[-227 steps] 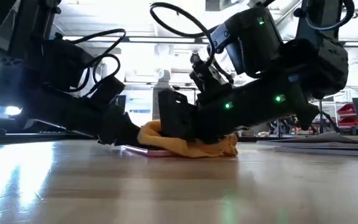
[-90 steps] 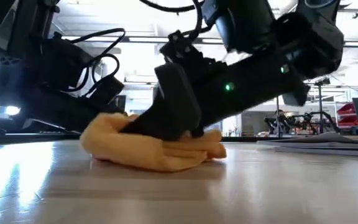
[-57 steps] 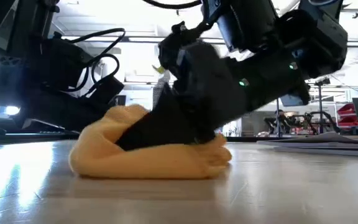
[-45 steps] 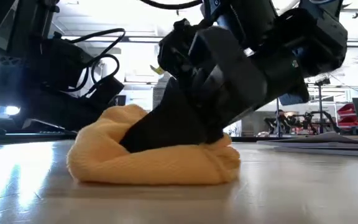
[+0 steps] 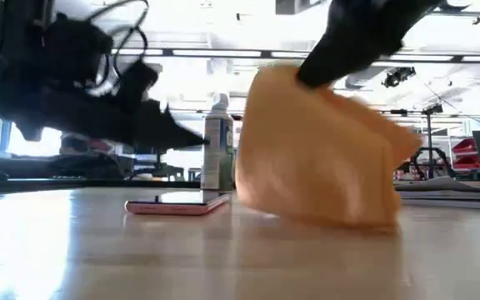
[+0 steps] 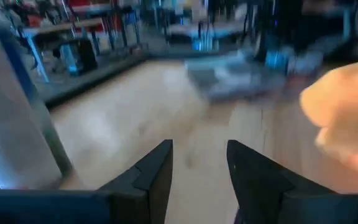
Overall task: Apply microfiber cloth
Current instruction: Wipe the back and front of the cellphone using the orange microfiber cloth
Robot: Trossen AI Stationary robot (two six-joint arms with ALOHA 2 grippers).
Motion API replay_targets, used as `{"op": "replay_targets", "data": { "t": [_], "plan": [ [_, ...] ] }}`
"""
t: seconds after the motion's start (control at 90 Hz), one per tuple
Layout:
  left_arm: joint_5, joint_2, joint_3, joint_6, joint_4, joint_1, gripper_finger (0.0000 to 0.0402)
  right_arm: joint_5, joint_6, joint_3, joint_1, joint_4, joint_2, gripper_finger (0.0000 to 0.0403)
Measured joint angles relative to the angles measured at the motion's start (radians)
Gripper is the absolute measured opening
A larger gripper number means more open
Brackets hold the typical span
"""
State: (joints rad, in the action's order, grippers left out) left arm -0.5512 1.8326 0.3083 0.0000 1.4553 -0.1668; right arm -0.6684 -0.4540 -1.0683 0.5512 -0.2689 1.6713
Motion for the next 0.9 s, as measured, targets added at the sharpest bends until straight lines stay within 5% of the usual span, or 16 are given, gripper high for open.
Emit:
{"op": "replay_targets", "data": {
  "t": [0.289, 0.522, 0.9],
  "plan": [
    [0.018, -0.363, -0.175, 0.109, 0.000, -0.067, 0.0131, -0.154, -0.096, 0.004, 0.099, -0.036, -0.127, 0.0000],
    [-0.016, -0.535, -0.294, 0.088, 0.001, -0.113, 0.0131, -0.373, -0.110, 0.004, 0.095, -0.025, -0.196, 0.0000],
    [-0.010, -0.649, -0.299, 0.099, 0.007, -0.150, 0.0131, -0.138, 0.050, 0.004, -0.143, 0.010, -0.291, 0.0000]
  ]
}}
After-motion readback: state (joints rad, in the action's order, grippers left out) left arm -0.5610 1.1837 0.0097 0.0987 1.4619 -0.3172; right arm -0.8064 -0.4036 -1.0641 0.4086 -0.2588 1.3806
